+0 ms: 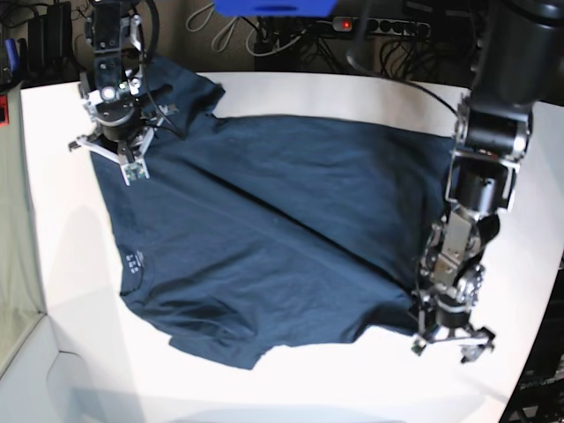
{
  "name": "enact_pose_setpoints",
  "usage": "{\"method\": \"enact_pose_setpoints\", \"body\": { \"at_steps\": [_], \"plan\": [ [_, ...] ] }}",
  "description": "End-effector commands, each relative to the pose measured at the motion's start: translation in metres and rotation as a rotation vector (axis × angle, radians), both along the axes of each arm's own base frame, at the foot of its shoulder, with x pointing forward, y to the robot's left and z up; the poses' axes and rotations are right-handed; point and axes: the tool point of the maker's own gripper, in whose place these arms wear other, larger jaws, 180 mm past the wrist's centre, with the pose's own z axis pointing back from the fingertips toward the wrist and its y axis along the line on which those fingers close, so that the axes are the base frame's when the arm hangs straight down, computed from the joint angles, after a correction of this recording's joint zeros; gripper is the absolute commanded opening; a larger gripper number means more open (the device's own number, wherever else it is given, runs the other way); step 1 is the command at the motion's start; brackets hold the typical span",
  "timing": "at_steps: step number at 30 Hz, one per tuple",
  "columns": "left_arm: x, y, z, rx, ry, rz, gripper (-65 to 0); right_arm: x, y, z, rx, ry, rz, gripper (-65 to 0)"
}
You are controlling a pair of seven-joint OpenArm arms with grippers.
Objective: Layout the t-shirt on the table in an organized manner, then fold the t-shirt properly
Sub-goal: 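Release the shirt with the left gripper, then move the left gripper to the shirt's shoulder edge and grasp it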
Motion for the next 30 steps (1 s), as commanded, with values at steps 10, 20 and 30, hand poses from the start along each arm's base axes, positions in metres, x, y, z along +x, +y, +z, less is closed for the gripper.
{"method": "enact_pose_setpoints", "body": {
  "at_steps": [10, 20, 30],
  "plan": [
    [0.009, 0.051, 0.051, -0.041, -0.125, 0.124, -13.3, -0.025, 0.002, -0.020, 0.006, 0.139, -0.006, -59.5],
    [0.017, 0.011, 0.009, -0.483, 0.174, 0.157, -13.6, -0.028, 0.003, -0.021, 0.009, 0.146, -0.008, -59.5],
    [0.036, 0.051, 0.069, -0.602, 0.000, 0.243, -13.6, -0.029, 0.003, -0.022, 0.010, 0.149, -0.011, -59.5]
  ]
}}
